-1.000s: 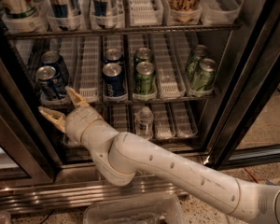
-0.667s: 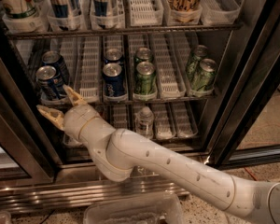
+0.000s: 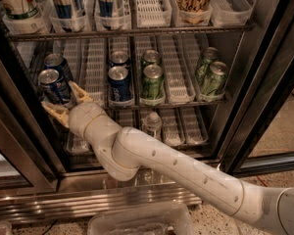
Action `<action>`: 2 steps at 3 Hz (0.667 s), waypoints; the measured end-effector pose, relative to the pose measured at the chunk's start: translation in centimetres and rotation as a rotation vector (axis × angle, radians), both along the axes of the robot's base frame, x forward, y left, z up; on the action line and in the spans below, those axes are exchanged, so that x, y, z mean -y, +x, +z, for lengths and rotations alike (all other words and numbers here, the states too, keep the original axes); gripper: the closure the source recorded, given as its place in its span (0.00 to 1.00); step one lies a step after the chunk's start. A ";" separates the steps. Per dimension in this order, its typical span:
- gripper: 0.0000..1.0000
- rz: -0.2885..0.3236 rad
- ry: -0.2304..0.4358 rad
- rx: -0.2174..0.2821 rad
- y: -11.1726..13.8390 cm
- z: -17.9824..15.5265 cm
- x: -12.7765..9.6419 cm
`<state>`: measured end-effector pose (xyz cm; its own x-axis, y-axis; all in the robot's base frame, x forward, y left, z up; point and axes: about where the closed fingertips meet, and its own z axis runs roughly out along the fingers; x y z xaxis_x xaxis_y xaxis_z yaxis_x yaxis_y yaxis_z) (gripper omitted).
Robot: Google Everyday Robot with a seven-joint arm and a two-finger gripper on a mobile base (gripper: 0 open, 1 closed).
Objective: Pick pepsi can from middle shelf of fridge
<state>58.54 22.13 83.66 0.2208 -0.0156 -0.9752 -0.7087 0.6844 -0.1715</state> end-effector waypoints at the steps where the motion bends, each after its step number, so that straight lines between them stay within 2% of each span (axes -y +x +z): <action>1: 0.35 -0.029 -0.001 0.007 1.3 0.4 0.9; 2: 0.36 -0.029 -0.005 0.002 2.3 0.3 0.9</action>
Offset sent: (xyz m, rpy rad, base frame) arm 0.0369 -0.0104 -0.0002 -0.0114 0.0071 -0.0289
